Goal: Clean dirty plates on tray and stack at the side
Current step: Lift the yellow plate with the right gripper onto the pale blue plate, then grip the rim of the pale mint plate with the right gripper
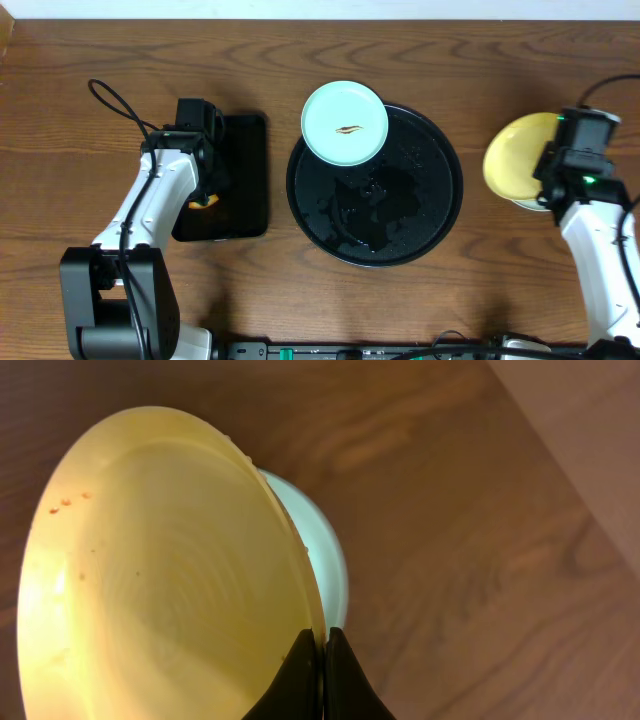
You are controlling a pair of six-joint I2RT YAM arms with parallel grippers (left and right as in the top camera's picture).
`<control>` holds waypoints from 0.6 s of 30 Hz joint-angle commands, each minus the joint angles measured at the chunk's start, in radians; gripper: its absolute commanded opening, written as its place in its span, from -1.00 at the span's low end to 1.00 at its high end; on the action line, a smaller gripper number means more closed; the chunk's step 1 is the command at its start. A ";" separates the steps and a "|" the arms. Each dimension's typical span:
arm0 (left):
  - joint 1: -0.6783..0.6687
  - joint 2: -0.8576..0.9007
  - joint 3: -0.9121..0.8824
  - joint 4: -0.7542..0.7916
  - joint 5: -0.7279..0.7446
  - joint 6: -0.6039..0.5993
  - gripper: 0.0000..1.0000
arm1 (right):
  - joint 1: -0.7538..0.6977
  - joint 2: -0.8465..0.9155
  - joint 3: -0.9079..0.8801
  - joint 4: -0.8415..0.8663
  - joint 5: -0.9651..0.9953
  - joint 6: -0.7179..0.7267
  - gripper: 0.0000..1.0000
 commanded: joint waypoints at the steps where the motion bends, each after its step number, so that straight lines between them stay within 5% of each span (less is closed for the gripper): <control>1: -0.002 -0.001 0.011 -0.006 -0.001 -0.006 -0.83 | -0.078 -0.008 0.010 0.005 -0.055 0.049 -0.97; 11: -0.002 -0.001 0.011 -0.014 -0.001 -0.006 -0.83 | -0.191 0.116 0.010 0.087 -0.123 0.048 -0.97; 18: -0.002 -0.001 0.011 -0.016 -0.001 -0.006 -0.83 | -0.187 0.122 0.010 0.132 -0.348 0.048 -0.15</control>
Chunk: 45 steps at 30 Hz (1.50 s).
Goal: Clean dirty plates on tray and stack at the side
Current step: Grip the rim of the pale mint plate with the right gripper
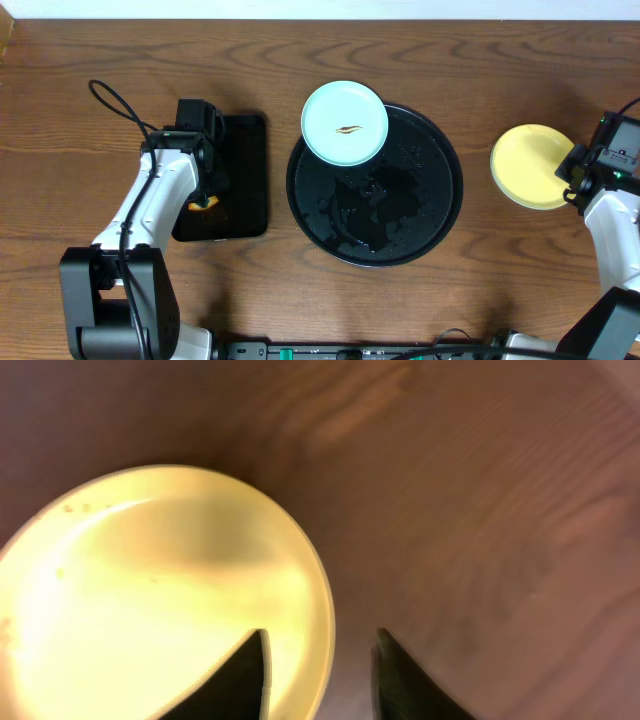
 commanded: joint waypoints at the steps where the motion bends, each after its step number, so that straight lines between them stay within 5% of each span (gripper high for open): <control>1: -0.002 -0.001 0.011 -0.003 -0.001 -0.006 -0.83 | -0.005 -0.016 0.010 0.013 -0.211 0.006 -0.15; 11: -0.002 -0.001 0.011 -0.003 -0.001 -0.006 -0.83 | 0.163 -0.040 0.010 0.000 -0.780 0.006 -0.08; 23: -0.002 -0.001 0.011 -0.002 0.017 -0.006 -0.82 | 0.551 0.084 0.010 0.113 -0.554 0.045 0.00; 36: -0.002 -0.001 0.011 0.000 0.017 -0.006 -0.82 | 0.699 0.375 0.010 0.409 -0.439 0.283 0.04; 40: -0.002 -0.001 0.011 0.000 0.017 -0.006 -0.83 | 0.703 0.443 0.010 0.455 -0.439 0.357 -0.07; 45: -0.002 -0.001 0.011 0.000 0.017 -0.006 -0.82 | 0.703 0.459 0.010 0.468 -0.443 0.373 -0.54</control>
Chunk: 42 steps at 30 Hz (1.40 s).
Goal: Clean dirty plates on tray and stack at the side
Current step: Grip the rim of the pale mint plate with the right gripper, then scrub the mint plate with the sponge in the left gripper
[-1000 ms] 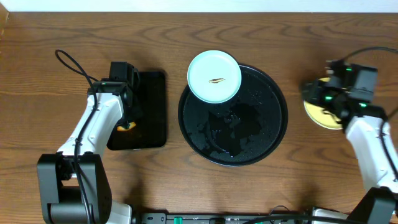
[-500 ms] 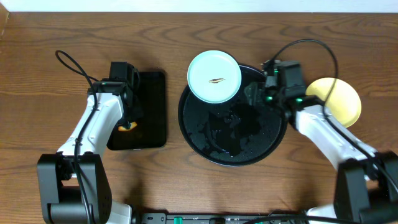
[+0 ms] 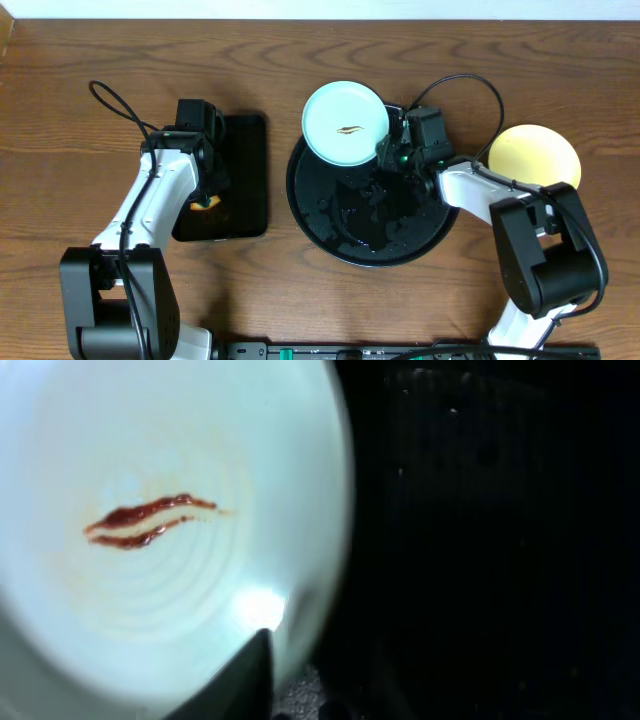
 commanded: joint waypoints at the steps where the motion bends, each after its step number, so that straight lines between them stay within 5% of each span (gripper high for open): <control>1: -0.002 -0.001 0.011 -0.002 -0.002 -0.006 -0.83 | 0.006 0.023 0.003 -0.005 0.010 0.042 -0.61; 8: -0.002 -0.001 0.011 -0.006 -0.002 -0.006 -0.82 | 0.003 0.016 0.003 -0.021 0.010 0.041 -0.97; 19: -0.002 -0.001 0.011 -0.006 0.012 -0.005 -0.83 | -0.014 -0.098 0.003 -0.256 0.118 -0.103 -0.98; 31: -0.074 -0.068 0.011 0.136 0.775 0.195 -0.85 | -0.003 -0.284 0.003 -0.512 0.224 -0.295 -0.98; 42: -0.298 0.006 0.011 0.303 0.840 0.052 -0.85 | 0.028 -0.269 0.003 -0.613 0.223 -0.286 -0.97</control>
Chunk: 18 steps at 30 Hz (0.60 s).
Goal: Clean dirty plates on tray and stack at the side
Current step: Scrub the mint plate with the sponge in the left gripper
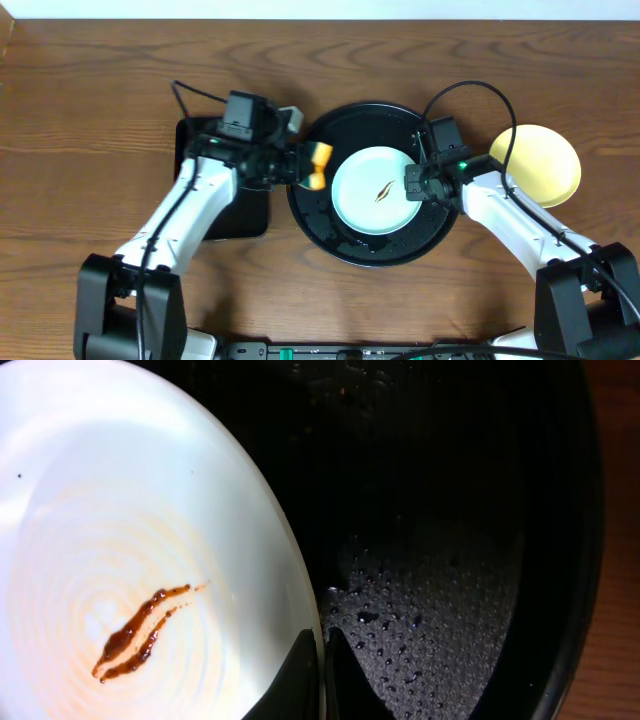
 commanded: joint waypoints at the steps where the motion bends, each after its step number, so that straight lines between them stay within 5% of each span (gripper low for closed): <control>1: -0.056 0.049 0.011 0.027 0.045 -0.073 -0.85 | 0.016 0.011 0.000 -0.002 0.011 -0.002 -0.97; 18: -0.302 0.200 0.011 0.281 -0.050 -0.293 -0.85 | 0.034 0.048 -0.001 -0.017 -0.031 0.023 -0.97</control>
